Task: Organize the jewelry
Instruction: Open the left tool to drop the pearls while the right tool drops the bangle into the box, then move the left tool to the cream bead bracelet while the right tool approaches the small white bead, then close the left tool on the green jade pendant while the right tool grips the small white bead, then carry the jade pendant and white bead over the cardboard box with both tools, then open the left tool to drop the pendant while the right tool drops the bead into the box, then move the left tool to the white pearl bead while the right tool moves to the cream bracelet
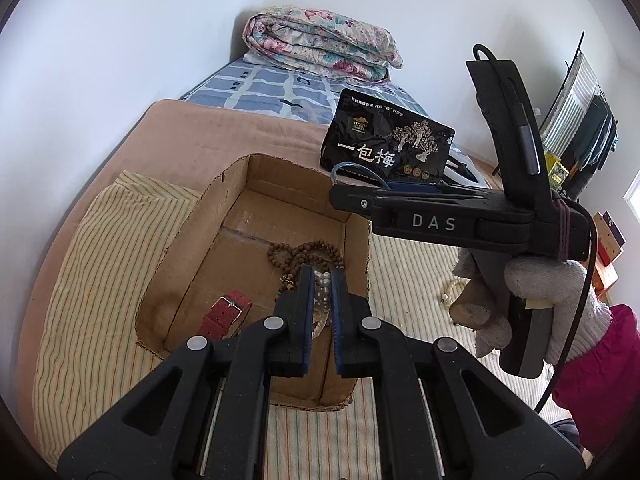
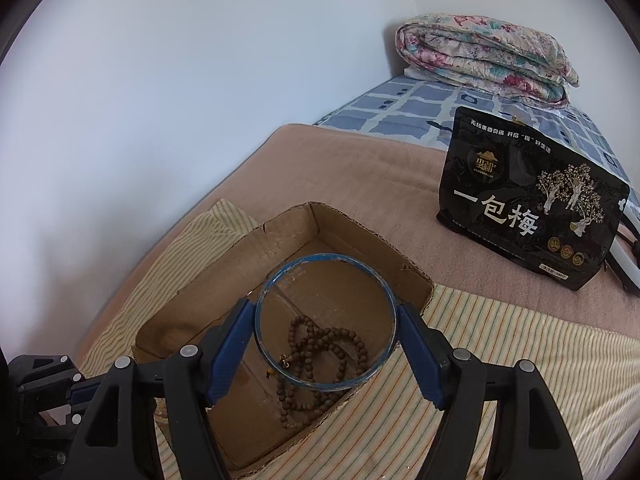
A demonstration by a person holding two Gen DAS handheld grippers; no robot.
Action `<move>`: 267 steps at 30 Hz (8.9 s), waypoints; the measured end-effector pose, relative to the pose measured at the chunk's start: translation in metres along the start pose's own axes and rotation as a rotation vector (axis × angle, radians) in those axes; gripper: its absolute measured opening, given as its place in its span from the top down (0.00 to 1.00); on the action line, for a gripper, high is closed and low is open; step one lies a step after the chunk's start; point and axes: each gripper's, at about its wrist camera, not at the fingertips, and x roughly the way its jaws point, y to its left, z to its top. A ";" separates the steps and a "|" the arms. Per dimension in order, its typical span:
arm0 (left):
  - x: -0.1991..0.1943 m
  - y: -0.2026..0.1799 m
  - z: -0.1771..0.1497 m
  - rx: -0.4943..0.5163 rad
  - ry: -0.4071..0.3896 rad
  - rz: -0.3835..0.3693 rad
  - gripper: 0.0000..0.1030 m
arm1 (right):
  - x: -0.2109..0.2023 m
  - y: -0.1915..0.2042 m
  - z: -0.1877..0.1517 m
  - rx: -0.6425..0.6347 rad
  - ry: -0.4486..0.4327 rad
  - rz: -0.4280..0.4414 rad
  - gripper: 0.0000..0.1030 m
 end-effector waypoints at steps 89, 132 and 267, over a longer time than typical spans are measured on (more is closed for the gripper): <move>0.124 -0.205 -0.075 0.375 0.262 -0.175 0.67 | -0.167 -0.156 -0.266 0.088 0.051 -0.230 0.24; 0.172 -0.222 -0.089 0.433 0.251 -0.138 0.86 | -0.133 -0.151 -0.274 0.022 0.094 -0.192 0.86; 0.025 0.025 0.036 0.040 -0.033 0.055 0.60 | -0.062 0.026 -0.067 -0.121 -0.067 -0.023 0.16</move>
